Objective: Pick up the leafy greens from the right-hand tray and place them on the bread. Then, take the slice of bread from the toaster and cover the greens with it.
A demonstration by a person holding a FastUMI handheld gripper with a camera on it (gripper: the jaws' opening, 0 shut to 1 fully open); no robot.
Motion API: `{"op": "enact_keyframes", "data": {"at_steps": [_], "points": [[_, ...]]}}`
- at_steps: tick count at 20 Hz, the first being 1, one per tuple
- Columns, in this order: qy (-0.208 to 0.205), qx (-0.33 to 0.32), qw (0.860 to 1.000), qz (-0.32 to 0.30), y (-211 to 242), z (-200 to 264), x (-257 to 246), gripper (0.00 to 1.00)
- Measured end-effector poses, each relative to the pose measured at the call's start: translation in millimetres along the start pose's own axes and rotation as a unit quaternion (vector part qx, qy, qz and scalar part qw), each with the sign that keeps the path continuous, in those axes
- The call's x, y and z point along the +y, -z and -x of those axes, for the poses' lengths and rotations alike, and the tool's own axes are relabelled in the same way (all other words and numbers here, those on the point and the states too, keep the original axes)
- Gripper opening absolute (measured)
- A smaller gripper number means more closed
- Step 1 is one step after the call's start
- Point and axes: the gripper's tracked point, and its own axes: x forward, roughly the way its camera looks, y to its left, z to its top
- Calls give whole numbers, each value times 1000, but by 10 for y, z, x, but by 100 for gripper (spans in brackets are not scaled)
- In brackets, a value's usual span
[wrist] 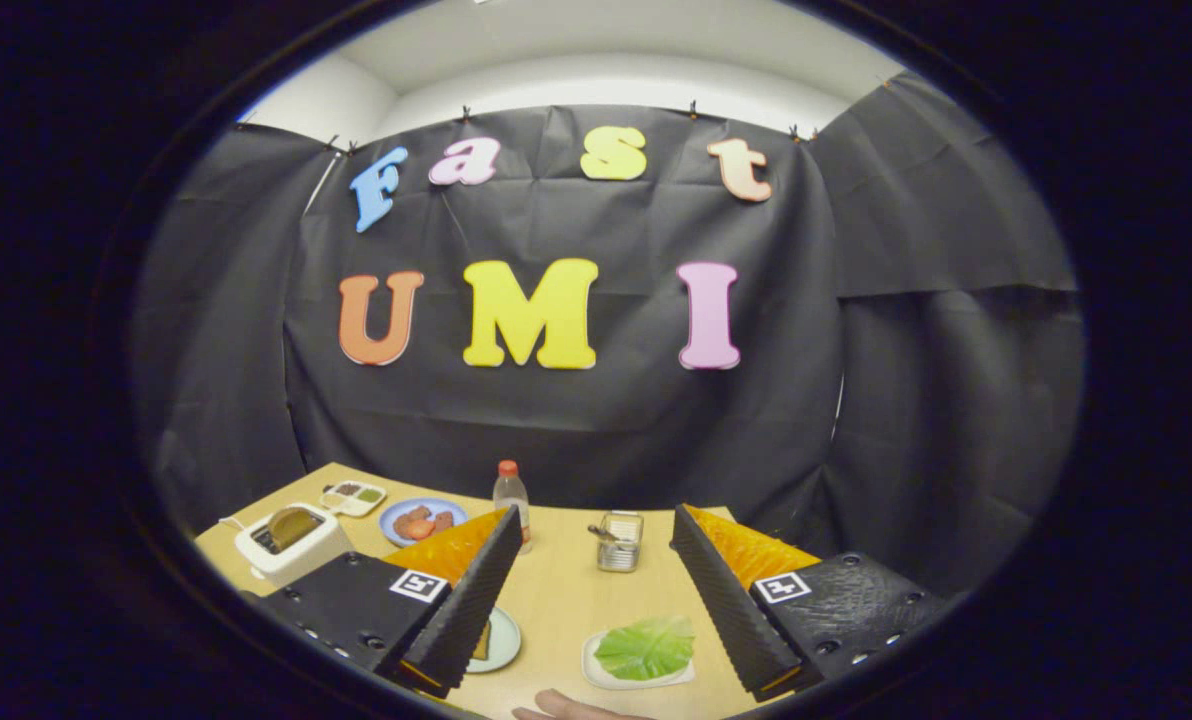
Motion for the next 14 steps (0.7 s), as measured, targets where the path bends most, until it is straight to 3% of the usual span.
{"op": "enact_keyframes", "data": {"at_steps": [5, 14], "points": [[24, 91, 996, 2, 942, -609, -461, 96], [40, 215, 976, 15, 2158, -1332, -997, 96]]}}
